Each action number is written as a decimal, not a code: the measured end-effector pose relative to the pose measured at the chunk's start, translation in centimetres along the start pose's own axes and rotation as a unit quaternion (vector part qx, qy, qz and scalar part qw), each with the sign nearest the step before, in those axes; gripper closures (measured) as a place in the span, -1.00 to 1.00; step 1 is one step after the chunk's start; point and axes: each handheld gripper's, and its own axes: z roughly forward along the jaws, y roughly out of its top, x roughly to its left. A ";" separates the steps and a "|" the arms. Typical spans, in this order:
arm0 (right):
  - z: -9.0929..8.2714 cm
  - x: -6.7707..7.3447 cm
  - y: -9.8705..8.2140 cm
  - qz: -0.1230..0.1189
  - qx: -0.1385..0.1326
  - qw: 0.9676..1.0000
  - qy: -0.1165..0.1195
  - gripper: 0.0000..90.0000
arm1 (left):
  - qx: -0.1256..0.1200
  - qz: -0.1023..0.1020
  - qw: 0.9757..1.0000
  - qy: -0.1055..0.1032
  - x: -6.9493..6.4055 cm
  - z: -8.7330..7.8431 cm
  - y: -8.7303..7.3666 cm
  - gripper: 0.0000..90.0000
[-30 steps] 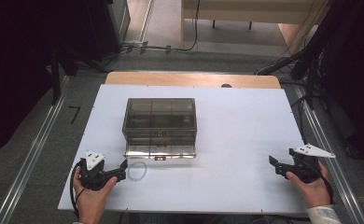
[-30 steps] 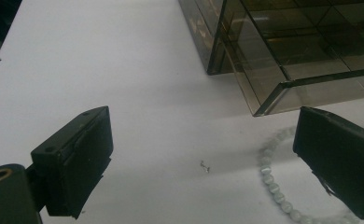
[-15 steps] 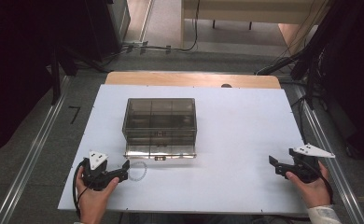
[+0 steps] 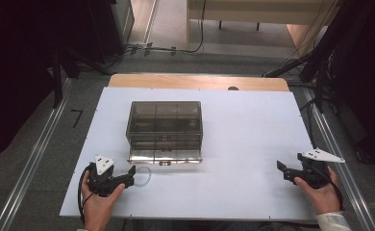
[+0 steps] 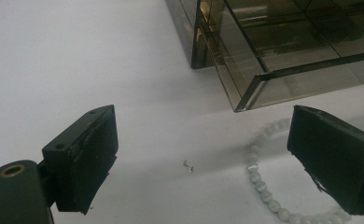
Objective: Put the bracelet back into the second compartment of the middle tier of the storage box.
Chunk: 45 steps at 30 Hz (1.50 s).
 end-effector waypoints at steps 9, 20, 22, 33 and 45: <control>0.0 0.0 0.0 -0.001 0.001 1.000 0.000 -0.71 | 0.014 0.010 1.000 0.004 -0.4 0.3 -0.1 -0.68; 0.0 0.0 0.0 0.000 0.000 1.000 0.001 -0.71 | 0.034 0.019 0.999 0.002 -0.8 0.7 -0.3 -0.59; 0.0 0.0 0.0 0.000 0.000 1.000 0.001 -0.71 | 0.037 0.021 0.999 0.002 -0.8 0.8 -0.3 -0.58; 0.0 0.0 0.0 -0.001 0.001 1.000 0.001 -0.71 | 0.059 0.028 0.998 0.001 -1.1 1.0 -0.4 -0.28; 0.0 0.0 -0.1 0.001 0.002 1.000 0.000 -0.71 | 0.063 0.047 0.997 -0.007 -2.3 0.8 -0.5 0.35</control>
